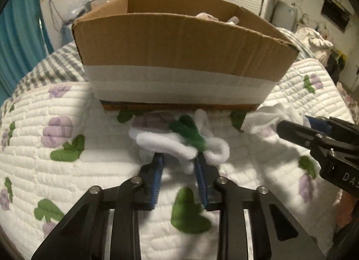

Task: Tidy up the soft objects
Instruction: 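Grasp the white fluffy cloth with the right tool, then grasp the white pipe-cleaner flower with the left tool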

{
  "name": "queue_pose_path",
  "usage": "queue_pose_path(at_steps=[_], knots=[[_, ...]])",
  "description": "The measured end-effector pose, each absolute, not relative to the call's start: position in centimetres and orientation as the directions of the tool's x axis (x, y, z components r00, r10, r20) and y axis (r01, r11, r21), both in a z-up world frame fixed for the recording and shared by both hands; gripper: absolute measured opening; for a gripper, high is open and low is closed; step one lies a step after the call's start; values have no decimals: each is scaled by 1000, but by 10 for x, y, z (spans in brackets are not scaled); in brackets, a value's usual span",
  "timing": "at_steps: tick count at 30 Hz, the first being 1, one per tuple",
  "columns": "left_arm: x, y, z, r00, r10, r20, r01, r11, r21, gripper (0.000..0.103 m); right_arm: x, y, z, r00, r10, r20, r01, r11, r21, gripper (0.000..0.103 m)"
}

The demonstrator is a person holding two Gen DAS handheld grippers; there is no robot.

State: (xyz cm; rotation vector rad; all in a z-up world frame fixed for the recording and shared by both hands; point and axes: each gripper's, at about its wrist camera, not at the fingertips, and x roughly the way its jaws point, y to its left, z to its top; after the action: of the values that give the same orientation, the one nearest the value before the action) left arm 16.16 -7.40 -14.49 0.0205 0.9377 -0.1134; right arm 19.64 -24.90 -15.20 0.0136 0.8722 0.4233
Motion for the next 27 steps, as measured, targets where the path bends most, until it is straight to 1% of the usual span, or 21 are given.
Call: queue_pose_path(at_steps=[7,11,12,14,16,17,18,19,24,27], knots=[[132,-76,-114,636,-99,-765,129,991,-22,26,177,-255,-137,596,352,-722,-344,924,166,37],[117,-74,-95,667,-99,-738,137,991,-9,26,165,-259,-124,603,363,-711,-339,923,183,36],[115,-73,-90,676,-93,-731,131,991,-5,29,162,-259,-120,609,364,-705,-340,922,183,36],[115,-71,-86,674,-51,-737,103,994,26,32,158,-258,-112,621,360,-696,-344,923,171,36],[115,-73,-85,666,-14,-746,82,995,54,42,156,-257,-106,627,361,-690,-349,922,166,36],[115,-74,-86,668,-8,-744,80,995,61,55,156,-257,-105,629,362,-687,-350,922,165,36],[115,-75,-86,673,-6,-740,79,995,64,65,157,-256,-104,629,363,-687,-350,922,166,36],[115,-76,-87,675,-11,-737,84,994,63,66,159,-256,-105,628,364,-688,-351,921,168,36],[130,-80,-102,654,-8,-757,84,995,62,67,173,-260,-112,624,357,-695,-351,923,159,36],[149,-82,-119,627,-34,-778,77,997,19,67,184,-264,-116,632,349,-692,-347,926,150,37]])
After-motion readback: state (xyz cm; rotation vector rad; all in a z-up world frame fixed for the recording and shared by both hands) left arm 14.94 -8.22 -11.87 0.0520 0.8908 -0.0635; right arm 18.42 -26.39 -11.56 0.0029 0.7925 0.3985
